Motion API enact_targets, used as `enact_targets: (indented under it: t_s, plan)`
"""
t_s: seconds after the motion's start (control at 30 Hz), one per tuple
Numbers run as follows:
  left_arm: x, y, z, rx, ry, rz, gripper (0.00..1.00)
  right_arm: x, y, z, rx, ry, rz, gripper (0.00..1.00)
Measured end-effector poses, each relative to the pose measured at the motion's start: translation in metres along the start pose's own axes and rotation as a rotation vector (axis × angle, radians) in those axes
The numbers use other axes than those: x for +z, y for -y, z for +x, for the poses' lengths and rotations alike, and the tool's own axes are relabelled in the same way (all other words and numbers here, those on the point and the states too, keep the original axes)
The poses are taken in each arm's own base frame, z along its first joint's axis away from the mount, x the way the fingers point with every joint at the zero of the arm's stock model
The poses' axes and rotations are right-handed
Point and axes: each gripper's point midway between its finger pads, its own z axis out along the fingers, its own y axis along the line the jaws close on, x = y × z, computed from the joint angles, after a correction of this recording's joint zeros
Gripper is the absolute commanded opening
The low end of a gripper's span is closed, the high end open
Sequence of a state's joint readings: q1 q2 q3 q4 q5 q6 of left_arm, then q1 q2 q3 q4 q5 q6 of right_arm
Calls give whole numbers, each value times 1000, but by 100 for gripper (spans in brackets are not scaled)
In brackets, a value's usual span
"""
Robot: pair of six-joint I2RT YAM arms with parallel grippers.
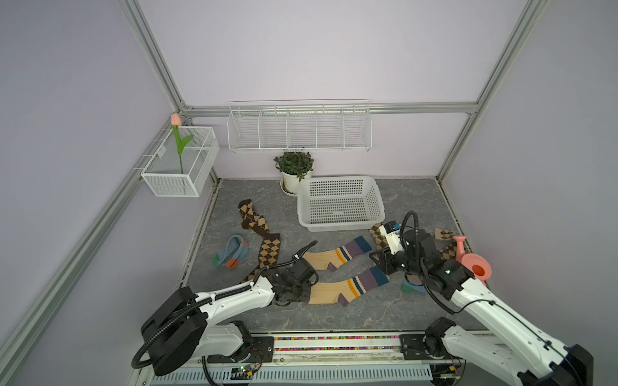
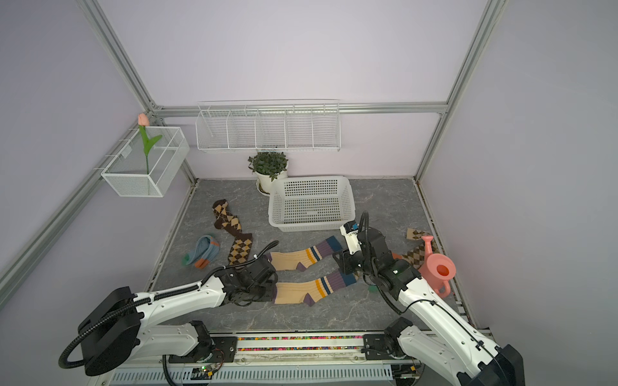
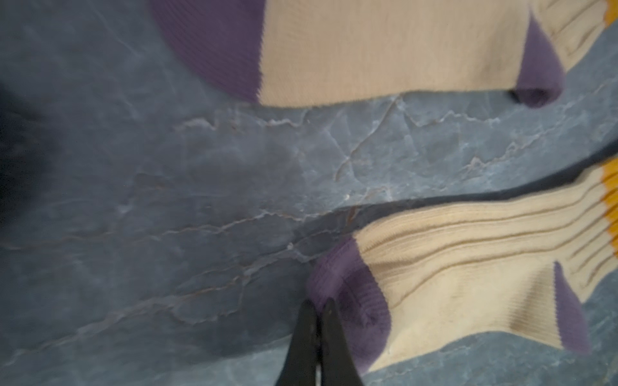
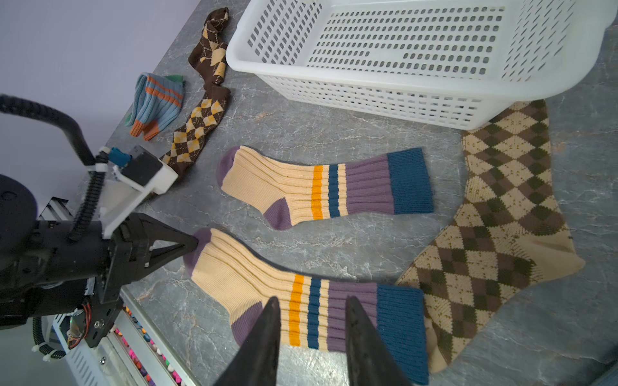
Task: Place the socks together as a pair
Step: Move the sock to the center of the board.
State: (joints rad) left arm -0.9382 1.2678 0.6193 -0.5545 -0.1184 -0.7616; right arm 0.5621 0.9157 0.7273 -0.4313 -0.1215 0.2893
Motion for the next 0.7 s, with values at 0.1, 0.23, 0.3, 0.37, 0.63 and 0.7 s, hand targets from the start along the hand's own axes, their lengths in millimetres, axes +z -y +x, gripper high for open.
enact_targets:
  t_s: [0.1, 0.23, 0.3, 0.37, 0.63, 0.7]
  plan:
    - [-15, -2, -19, 0, 57, -51, 0, 2, 4, 0, 5, -6, 10, 35]
    - [-27, -10, -32, 7, 102, -111, 0, 11, 15, 5, 25, -44, 41, 39]
    - [-29, -17, -34, 9, 104, -139, 0, 21, 27, 10, 43, -79, 90, 39]
    - [-28, -23, -34, 9, 99, -160, 0, 31, 48, 17, 75, -121, 163, 39]
    - [-17, -25, -27, 20, 52, -165, 0, 44, 143, 37, 286, -200, 407, 41]
    - [-14, -23, -25, 26, 37, -160, 0, 43, 160, 35, 332, -196, 435, 42]
